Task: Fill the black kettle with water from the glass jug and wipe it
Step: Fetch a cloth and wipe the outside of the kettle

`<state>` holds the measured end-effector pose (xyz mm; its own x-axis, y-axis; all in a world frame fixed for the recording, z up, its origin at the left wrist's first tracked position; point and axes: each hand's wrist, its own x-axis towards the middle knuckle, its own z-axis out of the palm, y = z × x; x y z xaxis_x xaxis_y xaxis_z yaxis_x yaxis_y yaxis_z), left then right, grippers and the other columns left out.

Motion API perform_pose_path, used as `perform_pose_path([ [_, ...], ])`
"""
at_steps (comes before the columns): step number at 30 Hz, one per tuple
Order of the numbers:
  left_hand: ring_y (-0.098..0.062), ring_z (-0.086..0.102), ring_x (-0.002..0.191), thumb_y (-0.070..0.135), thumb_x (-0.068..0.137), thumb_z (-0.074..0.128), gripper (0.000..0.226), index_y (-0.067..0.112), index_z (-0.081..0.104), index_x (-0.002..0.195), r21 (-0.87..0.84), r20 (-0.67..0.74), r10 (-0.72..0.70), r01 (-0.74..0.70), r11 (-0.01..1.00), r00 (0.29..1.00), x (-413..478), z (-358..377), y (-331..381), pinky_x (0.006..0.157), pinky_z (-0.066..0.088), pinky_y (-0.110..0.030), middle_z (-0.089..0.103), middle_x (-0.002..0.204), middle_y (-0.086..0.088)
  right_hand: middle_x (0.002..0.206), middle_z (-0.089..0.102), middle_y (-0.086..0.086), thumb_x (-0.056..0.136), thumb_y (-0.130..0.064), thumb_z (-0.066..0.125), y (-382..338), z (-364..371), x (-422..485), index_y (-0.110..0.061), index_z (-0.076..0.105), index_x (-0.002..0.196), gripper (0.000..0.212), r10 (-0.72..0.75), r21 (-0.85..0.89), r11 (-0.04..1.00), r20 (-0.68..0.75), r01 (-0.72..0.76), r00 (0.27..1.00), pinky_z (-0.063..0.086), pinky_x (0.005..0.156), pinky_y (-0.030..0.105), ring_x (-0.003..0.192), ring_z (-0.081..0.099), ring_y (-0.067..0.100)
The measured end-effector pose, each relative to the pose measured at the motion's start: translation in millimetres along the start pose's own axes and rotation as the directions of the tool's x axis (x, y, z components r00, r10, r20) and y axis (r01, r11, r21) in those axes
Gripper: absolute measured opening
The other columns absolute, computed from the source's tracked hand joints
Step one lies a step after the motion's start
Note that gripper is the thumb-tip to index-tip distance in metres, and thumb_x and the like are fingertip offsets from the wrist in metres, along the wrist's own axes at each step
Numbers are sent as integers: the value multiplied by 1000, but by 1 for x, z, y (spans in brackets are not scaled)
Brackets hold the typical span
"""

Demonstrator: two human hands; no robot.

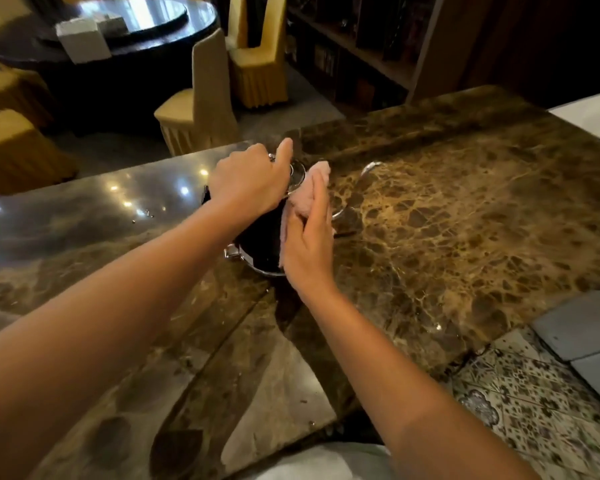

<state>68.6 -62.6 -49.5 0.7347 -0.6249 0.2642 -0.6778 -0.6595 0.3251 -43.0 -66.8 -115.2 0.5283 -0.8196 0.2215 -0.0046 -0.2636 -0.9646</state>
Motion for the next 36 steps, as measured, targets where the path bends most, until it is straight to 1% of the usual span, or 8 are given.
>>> perform_pose_path([
  [9,-27,54,79,60,98,34,60,5,57,97,124,153,94,-113,986,984,-8,-30,-46,68,42,-36,57,89,-11,133,60,8,106,-24,44,49,-6,1,-27,46,143,37,406,-99,911,50,-400,912,44,107,41,127,55,28],
  [13,-26,51,129,51,99,42,53,17,53,138,-199,176,216,-180,963,960,-3,-22,-59,108,40,-46,56,140,-8,124,51,-24,108,-18,43,-1,7,-4,-40,41,137,36,157,181,967,138,-181,978,43,101,10,110,52,-19],
  [17,-20,48,132,46,102,39,48,19,54,139,-269,191,207,-152,951,959,-2,-20,-56,112,37,-42,57,140,-3,154,44,2,108,-21,43,-8,27,13,-24,38,150,42,-55,165,985,28,49,998,41,109,19,135,46,7],
  [20,-21,51,126,36,104,41,41,14,57,135,-276,160,168,-120,954,973,-3,-22,-53,101,36,-31,59,136,-6,130,61,5,108,-27,41,34,24,25,-25,52,129,24,220,67,974,-72,-216,973,46,91,31,116,59,18],
  [23,-21,54,118,33,104,42,38,13,60,130,-310,141,137,-88,947,980,-6,-18,-50,92,36,-27,61,128,-7,131,60,10,108,-31,36,52,16,7,-20,47,139,34,463,78,886,-91,-457,882,41,86,28,115,59,25],
  [28,-11,48,102,39,103,41,34,13,63,108,-342,27,-13,22,940,1000,-22,-6,-40,86,36,-29,54,109,3,153,45,7,104,-35,38,-2,42,-15,-39,33,149,46,-67,161,983,-126,88,990,44,109,49,138,47,22],
  [31,-18,51,107,45,101,36,42,12,62,102,-386,12,-62,62,920,998,-27,-3,-36,90,39,-34,60,114,-6,149,51,15,105,-22,41,-1,41,15,-12,41,148,44,-181,101,974,-179,201,967,52,102,44,130,56,26],
  [36,-24,50,115,43,103,37,43,9,61,117,-351,16,-97,97,932,995,-27,-5,-33,93,35,-33,57,123,-10,114,64,0,106,-25,44,59,17,23,-16,58,125,26,324,31,946,-149,-323,934,42,83,29,115,62,30],
])
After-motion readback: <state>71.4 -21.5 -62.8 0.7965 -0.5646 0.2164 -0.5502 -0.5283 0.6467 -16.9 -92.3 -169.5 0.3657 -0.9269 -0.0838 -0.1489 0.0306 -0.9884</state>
